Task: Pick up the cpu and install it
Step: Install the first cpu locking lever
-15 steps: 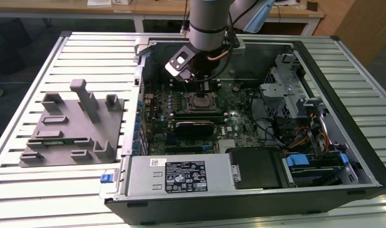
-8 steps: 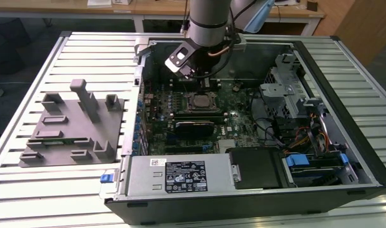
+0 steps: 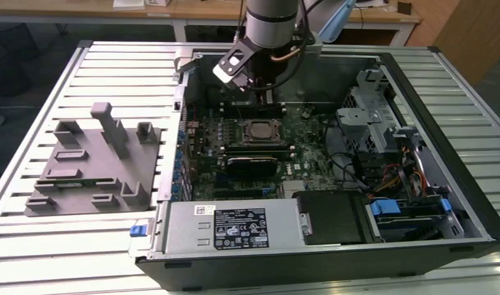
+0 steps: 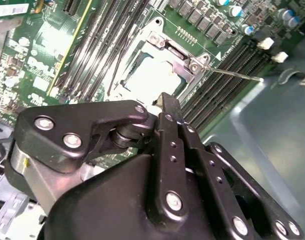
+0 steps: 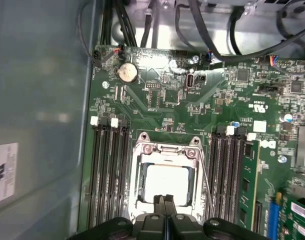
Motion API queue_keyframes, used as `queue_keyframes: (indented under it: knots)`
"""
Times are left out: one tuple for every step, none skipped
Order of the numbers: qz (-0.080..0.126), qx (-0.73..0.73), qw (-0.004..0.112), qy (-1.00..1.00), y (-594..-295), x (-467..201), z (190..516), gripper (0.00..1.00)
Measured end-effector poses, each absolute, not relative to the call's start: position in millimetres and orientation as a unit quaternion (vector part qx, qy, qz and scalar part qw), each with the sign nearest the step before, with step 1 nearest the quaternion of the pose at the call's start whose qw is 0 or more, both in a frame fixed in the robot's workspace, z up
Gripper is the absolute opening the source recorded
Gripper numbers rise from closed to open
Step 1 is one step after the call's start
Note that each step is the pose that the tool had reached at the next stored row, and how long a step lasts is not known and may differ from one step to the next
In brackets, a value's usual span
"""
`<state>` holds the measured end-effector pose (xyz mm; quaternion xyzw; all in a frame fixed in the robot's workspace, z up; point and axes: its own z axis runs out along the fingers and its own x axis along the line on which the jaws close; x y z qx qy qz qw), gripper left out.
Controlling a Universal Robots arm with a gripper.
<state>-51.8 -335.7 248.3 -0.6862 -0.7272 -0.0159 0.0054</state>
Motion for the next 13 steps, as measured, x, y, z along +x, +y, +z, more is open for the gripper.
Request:
queue_keyframes:
  knots:
    - [-0.016,-0.686,0.005,-0.727,-335.7,-51.8,250.5,0.11]
    - [-0.016,-0.686,0.005,-0.727,-335.7,-51.8,253.0,0.11]
    - [-0.016,-0.686,0.005,-0.727,-335.7,-51.8,255.2,0.11]
    - [-0.016,-0.686,0.005,-0.727,-335.7,-51.8,257.0,0.11]
    - [-0.016,-0.686,0.005,-0.727,-335.7,-51.8,258.7,0.11]
    - [-0.016,-0.686,0.005,-0.727,-335.7,-51.8,260.7,0.11]
    - [-0.016,-0.686,0.005,-0.727,-335.7,-51.8,262.3,0.11]
    - [-0.016,-0.686,0.005,-0.727,-335.7,-51.8,263.6,0.11]
    - [-0.016,-0.686,0.005,-0.728,-335.7,-51.8,264.1,0.11]
    - [-0.016,-0.684,0.005,-0.729,-335.7,-51.8,264.0,0.11]
    - [-0.016,-0.680,0.006,-0.733,-335.7,-51.9,264.0,0.11]
    - [-0.016,-0.674,0.006,-0.739,-335.7,-51.9,264.0,0.11]
    - [-0.016,-0.667,0.006,-0.745,-335.7,-52.0,263.9,0.11]
